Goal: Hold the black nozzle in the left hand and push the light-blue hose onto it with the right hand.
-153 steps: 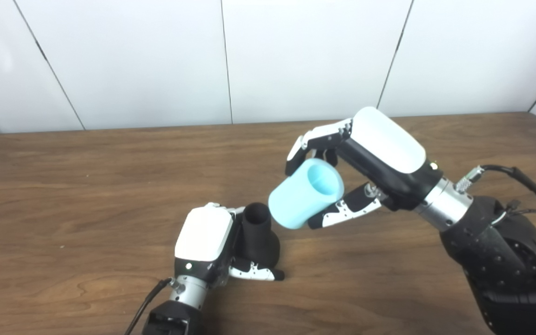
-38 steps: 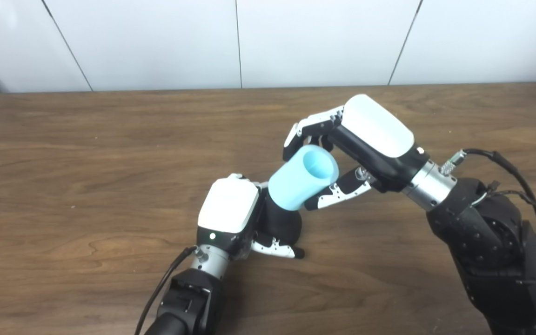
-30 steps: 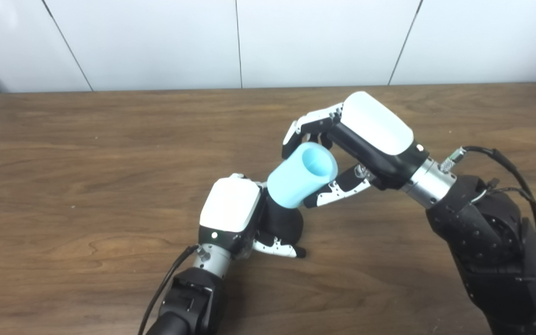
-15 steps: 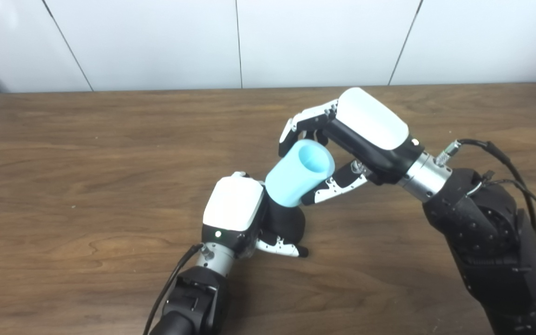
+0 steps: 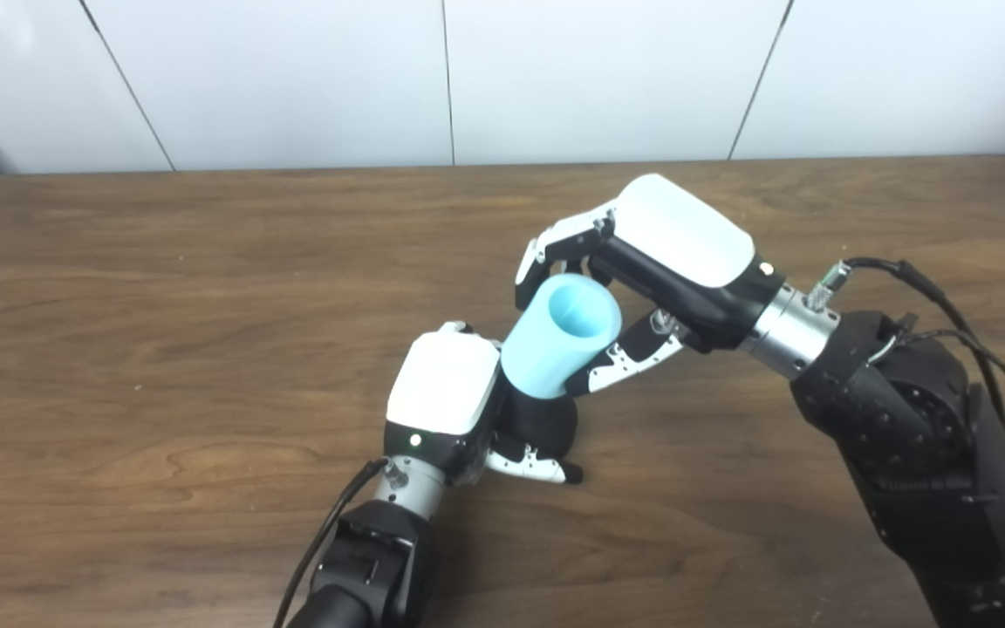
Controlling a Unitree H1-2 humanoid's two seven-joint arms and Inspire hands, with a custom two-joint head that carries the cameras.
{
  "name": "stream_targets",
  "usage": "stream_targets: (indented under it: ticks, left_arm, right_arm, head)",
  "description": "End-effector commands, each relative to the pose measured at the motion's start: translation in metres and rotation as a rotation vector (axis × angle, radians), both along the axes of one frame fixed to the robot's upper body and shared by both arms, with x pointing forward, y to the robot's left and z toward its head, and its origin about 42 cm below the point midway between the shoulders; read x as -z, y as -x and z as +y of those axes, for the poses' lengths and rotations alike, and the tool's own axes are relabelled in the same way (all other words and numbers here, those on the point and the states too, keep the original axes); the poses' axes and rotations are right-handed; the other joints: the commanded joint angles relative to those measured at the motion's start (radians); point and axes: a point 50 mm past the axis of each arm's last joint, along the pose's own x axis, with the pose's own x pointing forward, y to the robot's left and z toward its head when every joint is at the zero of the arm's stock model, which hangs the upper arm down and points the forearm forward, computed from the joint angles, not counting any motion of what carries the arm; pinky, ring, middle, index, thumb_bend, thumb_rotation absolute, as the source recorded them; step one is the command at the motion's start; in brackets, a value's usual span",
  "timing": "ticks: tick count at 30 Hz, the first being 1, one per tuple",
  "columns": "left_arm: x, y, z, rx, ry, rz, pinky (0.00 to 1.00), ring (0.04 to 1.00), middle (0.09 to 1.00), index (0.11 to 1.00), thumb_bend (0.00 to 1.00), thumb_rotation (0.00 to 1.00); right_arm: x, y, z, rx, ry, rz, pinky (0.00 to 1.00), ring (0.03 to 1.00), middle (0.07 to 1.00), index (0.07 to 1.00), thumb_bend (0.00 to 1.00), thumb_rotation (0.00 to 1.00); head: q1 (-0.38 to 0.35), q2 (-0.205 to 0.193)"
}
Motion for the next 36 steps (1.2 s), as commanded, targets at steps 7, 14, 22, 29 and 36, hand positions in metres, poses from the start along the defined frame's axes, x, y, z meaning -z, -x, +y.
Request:
stream_targets:
  ticks: [7, 14, 22, 29, 36]
  left_arm:
    - [0.003, 0.005, -0.010, 0.030, -0.006, 0.028, 0.80, 0.597, 0.488, 0.486, 0.52, 0.00]
    - [0.003, 0.005, -0.013, 0.026, -0.006, 0.028, 0.80, 0.602, 0.491, 0.485, 0.52, 0.00]
    - [0.002, 0.006, -0.015, 0.026, -0.002, 0.030, 0.80, 0.592, 0.482, 0.490, 0.52, 0.00]
    - [0.003, 0.006, -0.014, 0.026, -0.001, 0.030, 0.80, 0.610, 0.498, 0.482, 0.52, 0.00]
    - [0.003, 0.005, -0.012, 0.027, 0.004, 0.032, 0.79, 0.605, 0.498, 0.482, 0.52, 0.00]
  right_arm:
    - [-0.017, -0.008, 0.005, -0.032, 0.037, -0.047, 0.31, 0.415, 0.524, 0.502, 0.50, 0.00]
    - [-0.029, -0.009, 0.004, -0.037, 0.146, -0.026, 0.29, 0.410, 0.535, 0.519, 0.49, 0.00]
    - [-0.031, -0.012, 0.003, -0.005, 0.198, -0.001, 0.43, 0.417, 0.513, 0.520, 0.51, 0.00]
    - [-0.032, -0.010, 0.001, 0.014, 0.179, 0.009, 0.62, 0.717, 0.736, 0.729, 0.91, 0.13]
    - [-0.036, -0.010, -0.003, 0.041, 0.139, 0.019, 0.72, 0.829, 0.833, 0.835, 0.97, 0.23]
  head:
    - [0.002, 0.004]
    - [-0.002, 0.005]
    - [-0.001, 0.007]
    - [-0.004, 0.007]
    - [-0.007, 0.005]
